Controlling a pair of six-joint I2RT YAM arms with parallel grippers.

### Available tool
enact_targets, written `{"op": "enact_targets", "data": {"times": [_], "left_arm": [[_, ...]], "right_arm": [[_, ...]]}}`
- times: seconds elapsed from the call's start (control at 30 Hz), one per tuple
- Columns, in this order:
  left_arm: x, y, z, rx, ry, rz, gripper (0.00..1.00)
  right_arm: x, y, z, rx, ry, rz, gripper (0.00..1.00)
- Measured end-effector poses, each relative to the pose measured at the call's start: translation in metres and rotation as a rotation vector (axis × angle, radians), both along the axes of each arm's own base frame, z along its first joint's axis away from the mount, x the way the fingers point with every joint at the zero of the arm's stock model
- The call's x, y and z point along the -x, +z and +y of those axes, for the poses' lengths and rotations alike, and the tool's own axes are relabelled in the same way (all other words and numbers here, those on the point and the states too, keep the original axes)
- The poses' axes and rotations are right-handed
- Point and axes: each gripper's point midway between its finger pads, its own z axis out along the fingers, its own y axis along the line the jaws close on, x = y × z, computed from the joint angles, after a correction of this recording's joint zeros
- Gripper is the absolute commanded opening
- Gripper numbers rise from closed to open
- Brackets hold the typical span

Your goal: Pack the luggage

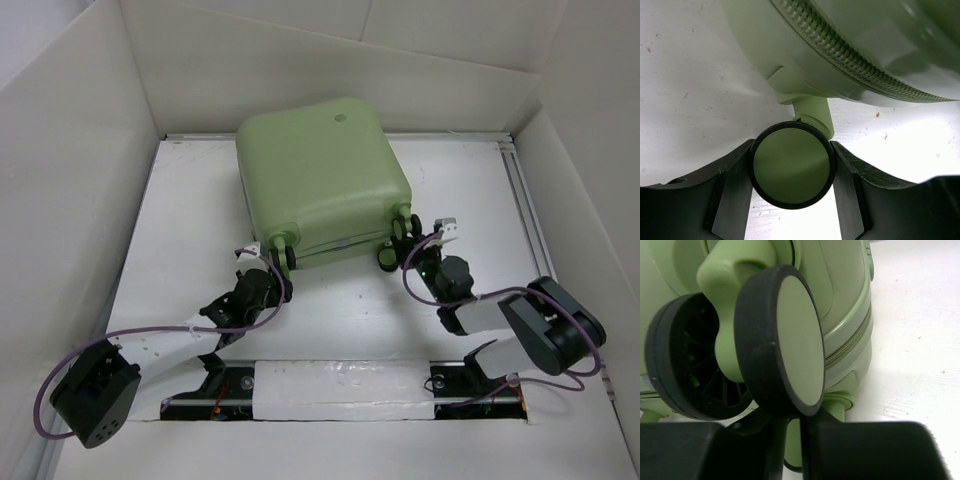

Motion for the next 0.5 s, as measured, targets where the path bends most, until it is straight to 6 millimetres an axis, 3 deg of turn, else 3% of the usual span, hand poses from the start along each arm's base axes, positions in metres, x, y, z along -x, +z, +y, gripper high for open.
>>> {"op": "enact_targets", "data": {"times": [0.17, 0.5], "left_arm": [[0.000, 0.000, 0.000, 0.001, -0.001, 0.000, 0.00], [-0.003, -0.002, -0.004, 0.001, -0.013, -0.004, 0.00]], "right_arm": [[-0.003, -0.005, 0.002, -0.002, 0.006, 0.006, 0.00], [-0.001, -0.011, 0.009, -0.088, -0.007, 0.036, 0.00]]}}
